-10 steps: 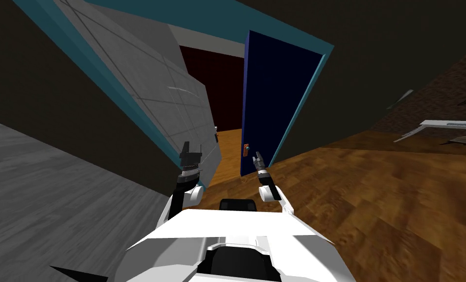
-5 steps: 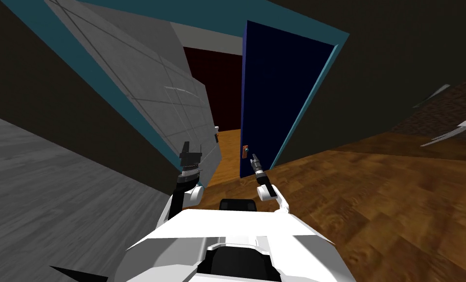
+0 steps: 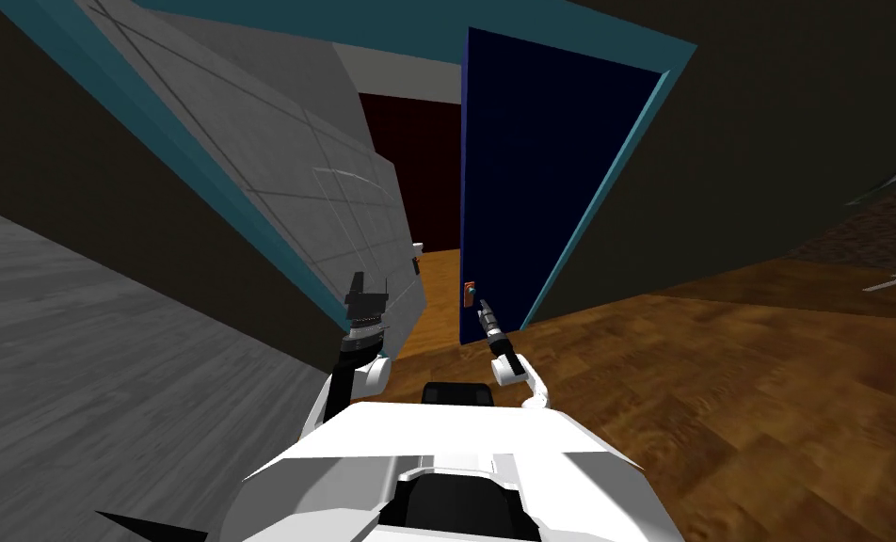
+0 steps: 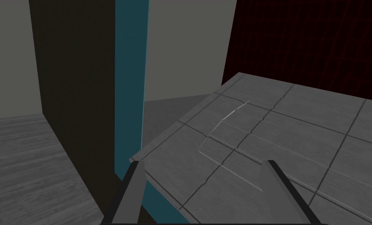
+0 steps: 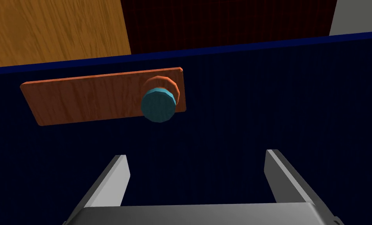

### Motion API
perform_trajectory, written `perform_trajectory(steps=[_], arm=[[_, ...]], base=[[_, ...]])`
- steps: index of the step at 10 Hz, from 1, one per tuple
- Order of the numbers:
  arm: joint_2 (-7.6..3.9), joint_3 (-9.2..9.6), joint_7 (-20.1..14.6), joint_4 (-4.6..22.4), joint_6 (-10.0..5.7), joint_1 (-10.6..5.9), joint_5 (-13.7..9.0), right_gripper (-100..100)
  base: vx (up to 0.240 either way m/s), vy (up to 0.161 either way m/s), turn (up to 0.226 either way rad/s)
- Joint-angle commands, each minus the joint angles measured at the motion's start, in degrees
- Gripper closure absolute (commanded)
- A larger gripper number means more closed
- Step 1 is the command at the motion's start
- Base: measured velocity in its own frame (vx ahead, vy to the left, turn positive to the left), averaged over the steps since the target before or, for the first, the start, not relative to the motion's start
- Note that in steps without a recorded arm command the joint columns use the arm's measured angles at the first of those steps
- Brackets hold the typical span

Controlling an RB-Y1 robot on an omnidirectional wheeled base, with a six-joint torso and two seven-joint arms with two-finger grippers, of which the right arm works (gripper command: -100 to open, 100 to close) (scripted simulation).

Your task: Push the door open

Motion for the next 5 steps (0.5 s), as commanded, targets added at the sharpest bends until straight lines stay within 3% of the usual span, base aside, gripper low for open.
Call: perform_trajectory(steps=[1, 3, 4, 5], arm=[[-0.29, 0.58, -0.05, 2.34, 0.89, -1.07, 0.22, -100], [-0.4, 1.14, -0.04, 4.49, 1.64, -2.01, 0.47, -100], [-0.22, 1.02, 0.07, 3.86, 1.24, -1.56, 0.45, -100], [-0.07, 0.71, 0.16, 4.82, 1.07, -2.15, 0.42, -100]], base=[[0.065, -0.112, 0.094], [0.056, -0.131, 0.073], [0.028, -0.058, 0.017], [0.126, 0.012, 0.025]])
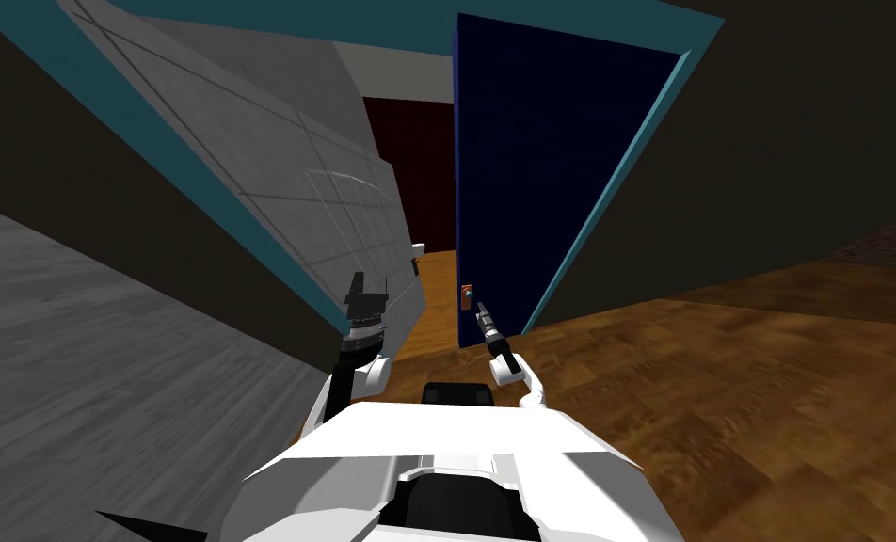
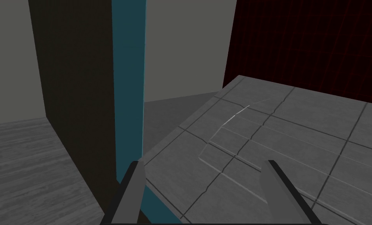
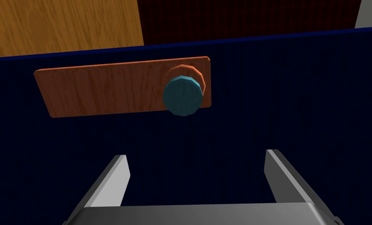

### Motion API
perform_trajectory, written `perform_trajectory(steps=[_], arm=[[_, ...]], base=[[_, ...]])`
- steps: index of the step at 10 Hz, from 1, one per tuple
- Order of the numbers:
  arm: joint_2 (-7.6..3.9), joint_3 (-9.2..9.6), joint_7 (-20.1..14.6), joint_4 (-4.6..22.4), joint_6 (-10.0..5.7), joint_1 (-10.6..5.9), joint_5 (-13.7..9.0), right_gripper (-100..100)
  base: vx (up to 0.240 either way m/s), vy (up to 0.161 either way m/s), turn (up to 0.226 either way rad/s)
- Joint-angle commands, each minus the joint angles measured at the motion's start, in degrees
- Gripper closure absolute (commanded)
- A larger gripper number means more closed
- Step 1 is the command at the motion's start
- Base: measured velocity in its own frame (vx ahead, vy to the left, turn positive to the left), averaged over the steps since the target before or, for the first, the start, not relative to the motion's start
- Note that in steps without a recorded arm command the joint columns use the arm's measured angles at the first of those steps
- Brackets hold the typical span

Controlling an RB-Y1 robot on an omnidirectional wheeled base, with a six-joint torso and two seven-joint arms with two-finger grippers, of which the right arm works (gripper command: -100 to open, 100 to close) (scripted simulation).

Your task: Push the door open

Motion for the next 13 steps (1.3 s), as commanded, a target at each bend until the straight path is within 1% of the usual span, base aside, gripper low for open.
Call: perform_trajectory(steps=[1, 7, 8, 9, 13], arm=[[0.14, -0.23, 0.08, 0.59, -0.2, -0.37, -0.03, -100], [1.1, -1.51, 0.43, 3.76, -1.07, -2.44, -0.2, -100], [1.02, -1.36, 0.42, 3.35, -0.95, -2.16, -0.16, -100], [1.02, -1.36, 0.42, 3.35, -0.95, -2.16, -0.16, 100], [1.02, -1.36, 0.42, 3.35, -0.95, -2.16, -0.16, 100]], base=[[0.186, 0.044, 0.026], [0.195, 0.031, 0.024], [0.088, 0.008, 0.004], [-0.011, -0.001, -0.004], [-0.011, -0.002, 0.005]])
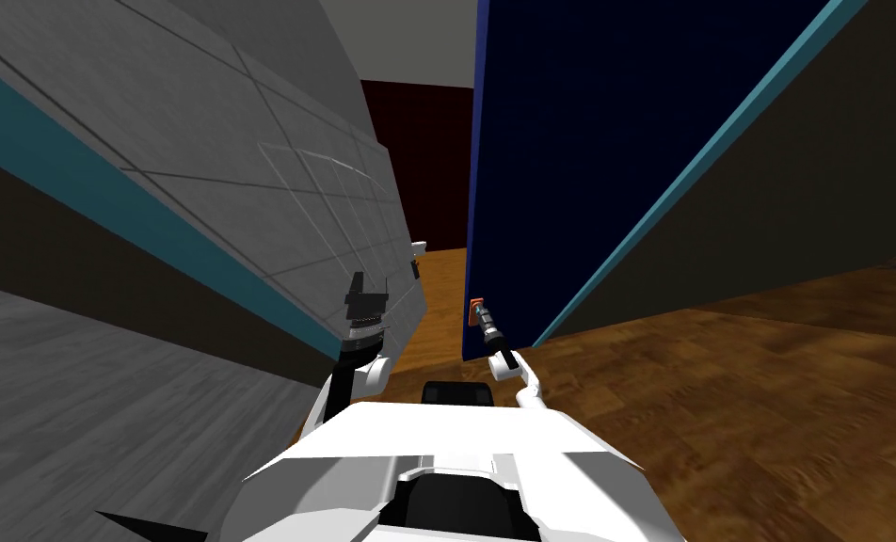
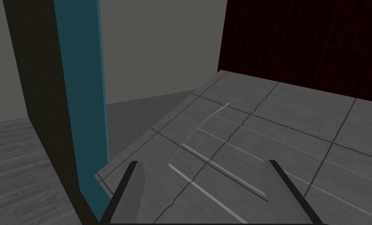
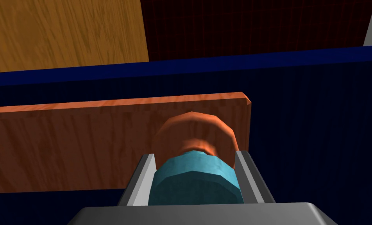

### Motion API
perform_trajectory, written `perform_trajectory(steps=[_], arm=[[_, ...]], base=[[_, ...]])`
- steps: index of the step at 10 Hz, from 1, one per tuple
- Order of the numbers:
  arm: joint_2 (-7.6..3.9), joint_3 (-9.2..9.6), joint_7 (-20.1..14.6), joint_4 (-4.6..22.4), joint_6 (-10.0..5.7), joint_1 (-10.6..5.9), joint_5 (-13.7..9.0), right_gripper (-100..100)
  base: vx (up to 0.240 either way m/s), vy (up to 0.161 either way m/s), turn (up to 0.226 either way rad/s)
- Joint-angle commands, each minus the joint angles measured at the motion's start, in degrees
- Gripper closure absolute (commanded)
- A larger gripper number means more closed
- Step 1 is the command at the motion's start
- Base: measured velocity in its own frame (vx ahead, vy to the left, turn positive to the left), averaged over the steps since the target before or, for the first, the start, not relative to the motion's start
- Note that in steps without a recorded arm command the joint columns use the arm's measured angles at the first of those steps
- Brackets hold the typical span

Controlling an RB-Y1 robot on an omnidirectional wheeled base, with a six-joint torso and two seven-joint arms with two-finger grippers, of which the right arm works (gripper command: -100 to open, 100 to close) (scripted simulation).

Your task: Push the door open

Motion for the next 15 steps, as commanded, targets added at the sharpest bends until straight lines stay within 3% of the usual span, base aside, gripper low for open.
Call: perform_trajectory(steps=[1, 14, 15], arm=[[0.0, 0.09, -0.03, 0.08, -0.04, 0.27, 0.0, 100], [0.45, -6.57, 2.64, 1.62, 0.55, -1.61, -0.11, 100], [0.43, -5.65, 2.41, 0.64, 1.24, -0.67, -0.12, -100]], base=[[0.0, 0.0, 0.0], [0.146, 0.055, -0.065], [-0.071, 0.044, -0.05]])
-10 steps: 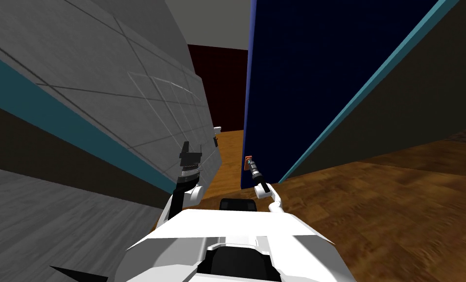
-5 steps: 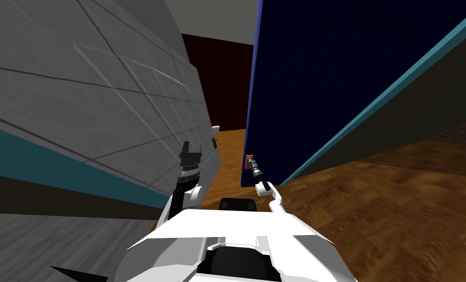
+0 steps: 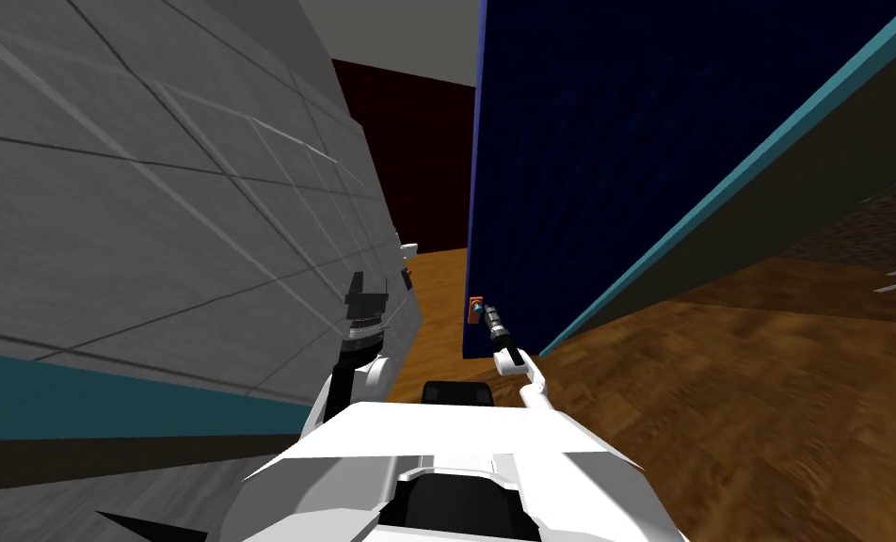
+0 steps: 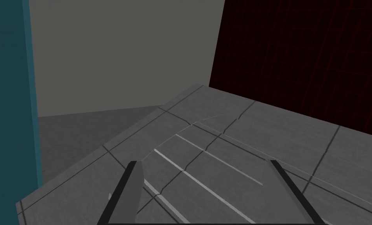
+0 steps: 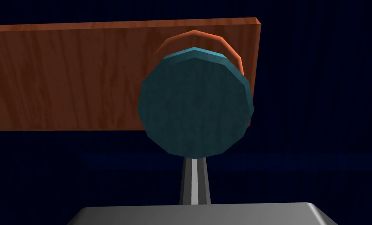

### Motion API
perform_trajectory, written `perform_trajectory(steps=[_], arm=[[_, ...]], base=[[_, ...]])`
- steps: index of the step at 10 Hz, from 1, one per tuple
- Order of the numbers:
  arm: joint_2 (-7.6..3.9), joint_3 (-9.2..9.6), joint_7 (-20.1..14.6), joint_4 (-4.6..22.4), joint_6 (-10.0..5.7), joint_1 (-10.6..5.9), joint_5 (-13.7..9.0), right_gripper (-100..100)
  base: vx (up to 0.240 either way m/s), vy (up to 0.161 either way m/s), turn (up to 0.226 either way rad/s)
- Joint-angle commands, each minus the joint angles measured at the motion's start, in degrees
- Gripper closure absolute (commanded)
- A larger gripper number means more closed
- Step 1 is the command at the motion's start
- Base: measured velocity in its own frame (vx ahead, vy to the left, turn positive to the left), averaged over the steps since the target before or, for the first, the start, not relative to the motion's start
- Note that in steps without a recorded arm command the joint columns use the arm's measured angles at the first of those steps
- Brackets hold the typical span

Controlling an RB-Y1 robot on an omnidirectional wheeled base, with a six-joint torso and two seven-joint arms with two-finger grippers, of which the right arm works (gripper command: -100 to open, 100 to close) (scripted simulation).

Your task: Push the door open

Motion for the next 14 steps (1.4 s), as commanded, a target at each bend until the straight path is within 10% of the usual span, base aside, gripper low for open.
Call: perform_trajectory(steps=[1, 8, 14], arm=[[0.04, 0.28, -0.08, -0.2, 0.06, 0.36, -0.03, -100], [0.93, 1.01, -0.38, -1.46, 0.4, 1.71, -0.23, -100], [0.88, 0.02, -0.06, 0.39, -0.33, 0.28, -0.27, -100]], base=[[-0.159, 0.043, -0.009], [-0.186, 0.045, -0.022], [0.159, 0.017, 0.016]])
